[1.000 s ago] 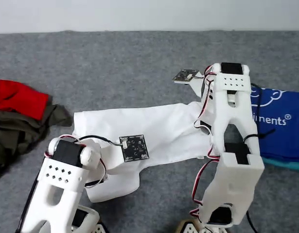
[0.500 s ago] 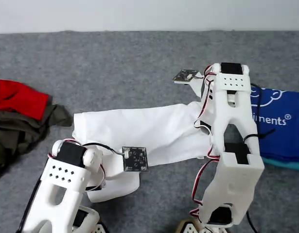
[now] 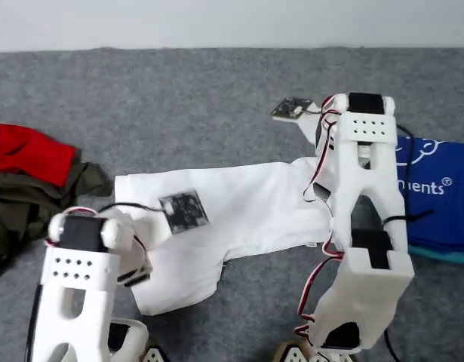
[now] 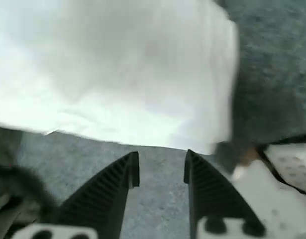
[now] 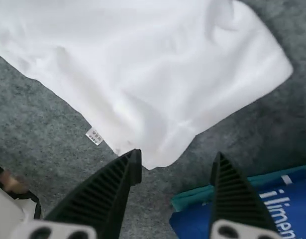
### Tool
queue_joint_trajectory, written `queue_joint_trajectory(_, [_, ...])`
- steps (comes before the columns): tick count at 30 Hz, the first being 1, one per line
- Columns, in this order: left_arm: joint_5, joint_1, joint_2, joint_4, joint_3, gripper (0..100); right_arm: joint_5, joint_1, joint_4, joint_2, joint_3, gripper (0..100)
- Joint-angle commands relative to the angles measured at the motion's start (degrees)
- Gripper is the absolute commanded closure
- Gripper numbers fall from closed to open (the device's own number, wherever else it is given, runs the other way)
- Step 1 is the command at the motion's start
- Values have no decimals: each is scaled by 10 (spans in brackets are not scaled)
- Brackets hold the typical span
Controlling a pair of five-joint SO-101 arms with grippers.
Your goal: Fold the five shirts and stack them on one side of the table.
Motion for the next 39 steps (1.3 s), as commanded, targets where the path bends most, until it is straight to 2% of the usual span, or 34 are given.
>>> queue_joint_trajectory(1, [51, -48, -5, -76, -38, 848, -18, 1, -22, -51, -8, 771])
queue_joint_trajectory(7, [200, -69, -1, -228, -30, 990, -177, 8, -153, -49, -5, 772])
queue_joint_trajectory(9, [252, -61, 22, -273, -15, 981, -240, 7, -198, -30, -5, 773])
queue_joint_trajectory(12, [286, -49, 90, -312, -15, 986, -295, 7, -255, 10, -6, 819])
queue_joint_trajectory(16, [323, -47, 201, -334, -66, 986, -298, 14, -313, 60, -7, 984])
queue_joint_trajectory(17, [333, -47, 229, -334, -88, 986, -299, 15, -320, 70, -7, 995])
queue_joint_trajectory(19, [357, -46, 287, -331, -133, 986, -301, 15, -330, 87, -7, 969])
queue_joint_trajectory(22, [381, -46, 366, -331, -184, 986, -301, 15, -349, 109, -7, 991])
queue_joint_trajectory(31, [379, -46, 568, -330, -267, 986, -297, 19, -415, 181, -8, 989])
queue_joint_trajectory(39, [376, -59, 682, -275, -369, 986, -265, 56, -379, 229, -63, 989])
